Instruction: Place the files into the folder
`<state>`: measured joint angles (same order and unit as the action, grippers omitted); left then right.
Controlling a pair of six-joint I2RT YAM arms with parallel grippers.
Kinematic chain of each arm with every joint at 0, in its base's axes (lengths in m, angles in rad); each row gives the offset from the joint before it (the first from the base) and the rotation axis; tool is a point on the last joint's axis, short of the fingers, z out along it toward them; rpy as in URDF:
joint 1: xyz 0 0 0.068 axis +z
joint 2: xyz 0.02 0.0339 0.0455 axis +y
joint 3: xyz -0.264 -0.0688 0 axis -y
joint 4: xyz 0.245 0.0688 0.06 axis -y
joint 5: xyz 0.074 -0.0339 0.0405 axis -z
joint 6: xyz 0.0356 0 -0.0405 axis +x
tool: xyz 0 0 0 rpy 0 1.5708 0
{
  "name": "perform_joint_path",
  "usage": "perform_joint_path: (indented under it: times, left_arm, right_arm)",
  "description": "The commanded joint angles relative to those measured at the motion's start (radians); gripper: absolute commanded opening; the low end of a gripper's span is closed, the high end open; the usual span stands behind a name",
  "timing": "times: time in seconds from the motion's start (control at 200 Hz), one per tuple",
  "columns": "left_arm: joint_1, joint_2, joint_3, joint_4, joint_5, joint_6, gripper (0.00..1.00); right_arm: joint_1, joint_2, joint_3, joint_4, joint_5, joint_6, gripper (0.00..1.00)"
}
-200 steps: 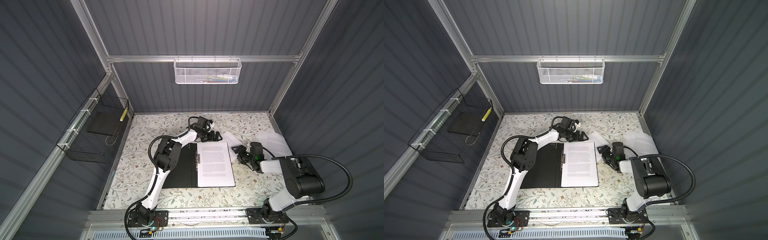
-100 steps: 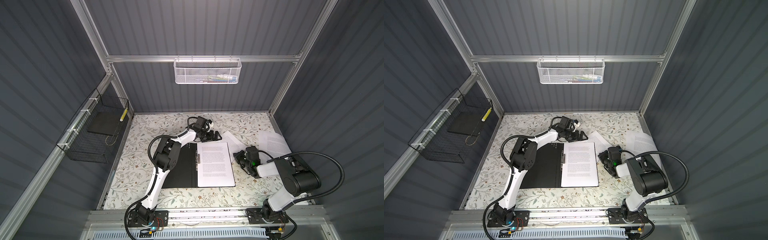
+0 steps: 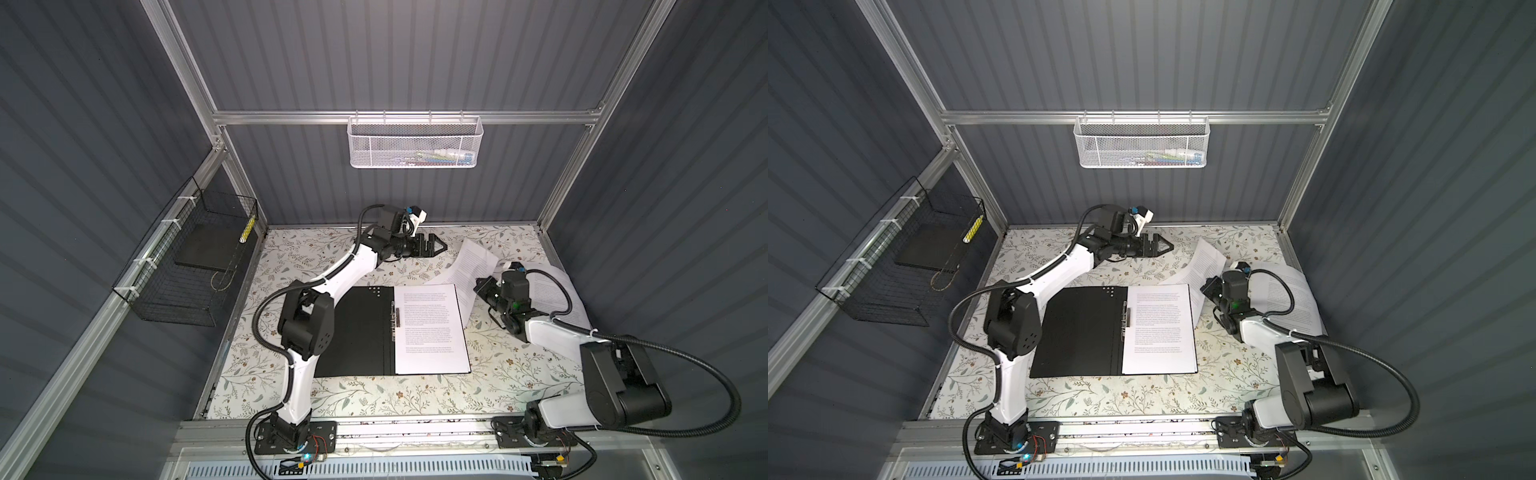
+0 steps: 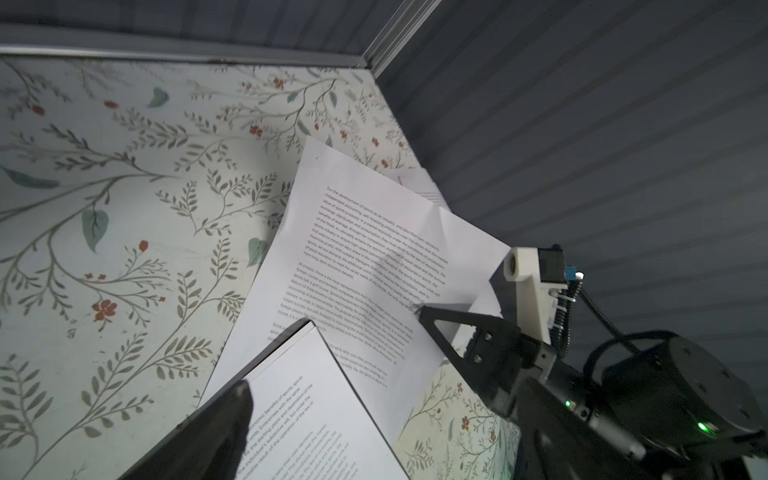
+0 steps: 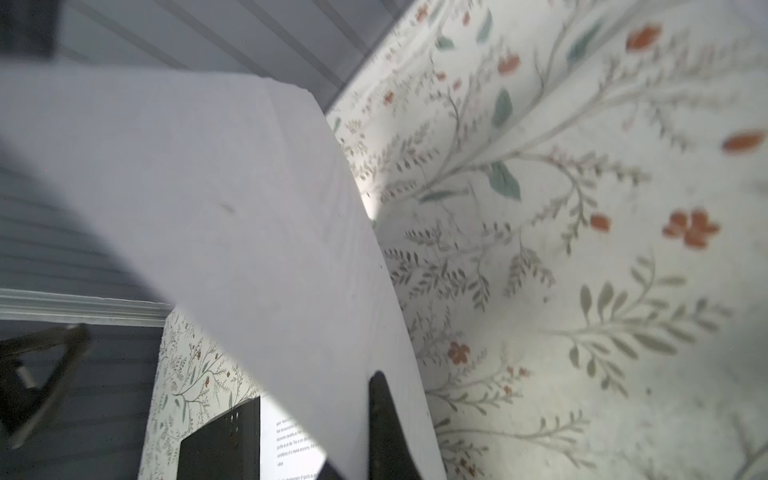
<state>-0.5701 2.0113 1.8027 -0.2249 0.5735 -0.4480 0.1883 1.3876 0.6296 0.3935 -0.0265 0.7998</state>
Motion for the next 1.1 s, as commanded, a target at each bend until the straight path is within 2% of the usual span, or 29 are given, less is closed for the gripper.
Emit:
perform_joint_path:
  times: [0.0, 0.16, 0.295, 0.44, 0.58, 0.83, 0.99, 1.066, 1.091]
  left_arm:
    - [0.003, -0.105, -0.119, 0.02, -0.053, 0.005, 1.0]
    - [0.003, -0.278, -0.351, 0.106, -0.097, -0.005, 1.0]
    - [0.003, -0.419, -0.554, 0.161, -0.138, 0.011, 1.0]
    - [0.003, -0.547, -0.724, 0.199, -0.214, 0.036, 1.0]
    - [0.003, -0.65, -0.867, 0.282, -0.232, 0.034, 1.0]
    - [0.003, -0.801, -1.042, 0.332, -0.236, 0.085, 1.0]
    - [0.003, -0.911, -1.2, 0.473, -0.222, 0.093, 1.0]
    - [0.003, -0.939, -1.251, 0.526, -0.237, 0.097, 1.0]
    - [0.003, -0.945, -1.262, 0.532, -0.275, 0.097, 1.0]
  right_arm:
    - [-0.01, -0.08, 0.091, -0.187, 0.041, -0.181, 0.0]
    - [-0.01, -0.188, 0.224, -0.372, 0.046, -0.291, 0.0]
    - [-0.007, -0.249, 0.308, -0.494, -0.006, -0.354, 0.0]
    - [0.036, -0.262, 0.366, -0.578, -0.049, -0.38, 0.0]
    - [0.114, -0.235, 0.428, -0.646, -0.084, -0.391, 0.0]
    - [0.198, -0.138, 0.516, -0.657, -0.276, -0.357, 0.0]
    - [0.231, -0.078, 0.548, -0.631, -0.419, -0.317, 0.0]
    - [0.236, -0.059, 0.555, -0.616, -0.488, -0.286, 0.0]
    - [0.236, -0.057, 0.551, -0.605, -0.513, -0.273, 0.0]
